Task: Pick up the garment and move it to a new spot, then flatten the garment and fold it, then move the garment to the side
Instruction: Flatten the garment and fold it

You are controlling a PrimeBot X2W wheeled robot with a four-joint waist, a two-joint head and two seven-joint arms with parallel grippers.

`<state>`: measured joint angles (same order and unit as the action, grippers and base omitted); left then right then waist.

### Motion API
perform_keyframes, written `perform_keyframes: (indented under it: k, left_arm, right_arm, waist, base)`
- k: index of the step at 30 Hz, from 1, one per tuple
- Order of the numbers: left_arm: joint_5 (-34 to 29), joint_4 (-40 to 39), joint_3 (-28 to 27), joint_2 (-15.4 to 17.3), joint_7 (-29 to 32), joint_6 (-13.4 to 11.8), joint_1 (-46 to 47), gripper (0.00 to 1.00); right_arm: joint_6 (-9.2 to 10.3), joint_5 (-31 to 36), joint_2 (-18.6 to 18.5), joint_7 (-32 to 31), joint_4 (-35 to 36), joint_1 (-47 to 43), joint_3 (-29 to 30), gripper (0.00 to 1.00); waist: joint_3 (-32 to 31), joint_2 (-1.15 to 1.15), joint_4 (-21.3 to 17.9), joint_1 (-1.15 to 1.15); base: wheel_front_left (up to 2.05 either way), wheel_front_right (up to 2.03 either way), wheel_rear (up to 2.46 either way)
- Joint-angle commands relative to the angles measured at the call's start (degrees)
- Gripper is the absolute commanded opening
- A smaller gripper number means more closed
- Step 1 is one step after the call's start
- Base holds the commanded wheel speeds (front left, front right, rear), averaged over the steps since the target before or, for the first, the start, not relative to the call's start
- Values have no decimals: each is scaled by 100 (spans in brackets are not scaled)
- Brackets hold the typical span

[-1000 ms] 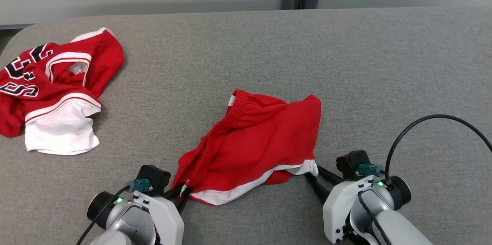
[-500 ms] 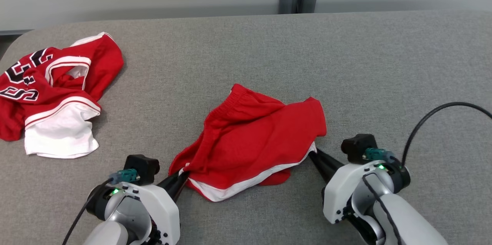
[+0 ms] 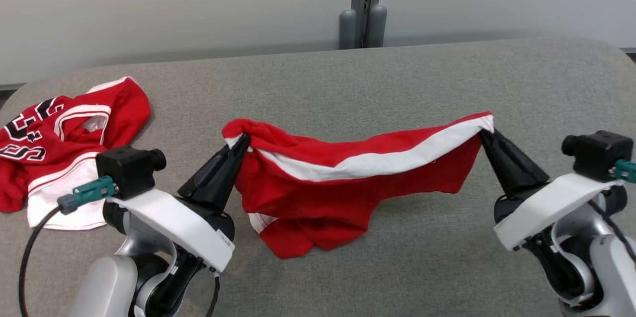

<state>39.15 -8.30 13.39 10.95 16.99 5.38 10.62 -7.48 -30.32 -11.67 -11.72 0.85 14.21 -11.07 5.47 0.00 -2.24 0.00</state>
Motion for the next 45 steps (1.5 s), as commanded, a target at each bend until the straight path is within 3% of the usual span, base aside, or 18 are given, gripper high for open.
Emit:
perform_keyframes:
  k: [1,6,9,13,18,25,28,35,41,45]
  left_arm:
    - [88,-149,-54,-27,16,-39,120,0]
    - [205,-501,-57,-2,333,-108,589,0]
    - [264,-312,-68,65,619,-95,1170,0]
    - [270,298,-197,81,802,-118,2335,0]
    - [265,1499,-288,-75,828,-142,3915,0]
    - [51,3107,-376,-209,430,-159,5626,0]
    - [-219,3828,-387,-201,-111,-181,6415,0]
    - [-523,4883,-326,-346,-1804,78,7845,0]
    - [-366,5621,114,-486,-2564,204,7669,0]
    - [192,5564,616,-443,-2802,213,7050,0]
  right_arm:
    - [-3,-57,-39,-109,257,-71,116,0]
    - [-3,-299,-122,-691,1219,187,519,0]
    - [-3,-248,-286,-1098,1354,666,711,0]
    - [-3,-203,-285,-1443,866,1769,856,0]
    - [-3,156,-105,-1406,-373,3353,926,0]
    - [-2,600,449,-744,-1947,5078,1091,0]
    - [-1,832,647,-140,-2617,5923,1284,0]
    - [6,1281,833,1506,-3686,7519,1761,0]
    - [-1,1205,854,1921,-4418,7271,1225,0]
    - [-2,835,826,2190,-4483,6608,767,0]
  waist:
    - [-73,0,-52,0]
    - [-78,0,-97,0]
    - [41,0,-84,0]
    - [417,0,-84,0]
    - [985,0,-62,0]
    - [1685,0,-51,0]
    - [2012,0,-60,0]
    - [2895,0,-65,0]
    - [3296,0,35,0]
    - [3269,0,30,0]
  base:
    - [0,0,0]
    - [0,0,0]
    - [0,0,0]
    - [0,0,0]
    - [0,0,0]
    - [0,0,0]
    - [0,0,0]
    - [0,0,0]
    - [0,0,0]
    - [0,0,0]
